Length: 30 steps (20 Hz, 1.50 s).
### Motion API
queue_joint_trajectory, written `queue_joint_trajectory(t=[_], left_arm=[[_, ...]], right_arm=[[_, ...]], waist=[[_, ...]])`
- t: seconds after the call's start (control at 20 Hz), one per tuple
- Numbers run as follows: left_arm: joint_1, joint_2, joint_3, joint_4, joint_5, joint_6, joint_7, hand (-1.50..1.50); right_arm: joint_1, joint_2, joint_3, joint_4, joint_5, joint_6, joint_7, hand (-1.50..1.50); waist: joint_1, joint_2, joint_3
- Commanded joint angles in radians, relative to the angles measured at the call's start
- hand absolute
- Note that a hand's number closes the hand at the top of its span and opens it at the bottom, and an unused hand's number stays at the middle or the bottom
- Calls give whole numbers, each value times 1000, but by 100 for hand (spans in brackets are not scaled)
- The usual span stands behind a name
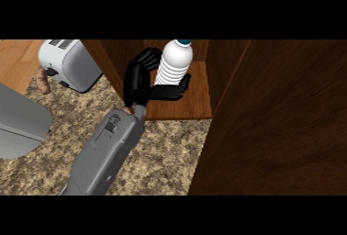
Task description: Pick up the bottled water, place it into the cabinet and close the cabinet
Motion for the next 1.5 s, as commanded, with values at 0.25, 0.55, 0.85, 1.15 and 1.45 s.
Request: queue_joint_trajectory(t=[0.25,0.55,0.85,1.15,1.45], left_arm=[[-215,-3,70,356,-34,25,-93,150],[-310,-3,95,548,2,74,-166,150],[-329,-2,72,705,-65,159,-221,150],[-379,8,145,828,-79,123,-280,150],[-379,-3,142,877,-39,166,-294,150]], right_arm=[[15,-9,29,-111,45,-1,47,-150],[-4,-37,-23,-109,-26,25,45,-150],[-6,-17,32,-69,11,8,16,-150],[-45,4,-21,-26,-21,-1,-1,-150],[-41,-6,26,-29,8,7,5,-150]], waist=[[-15,5,0],[-28,11,0],[-39,12,-1],[-28,18,-1],[-48,16,-2]])
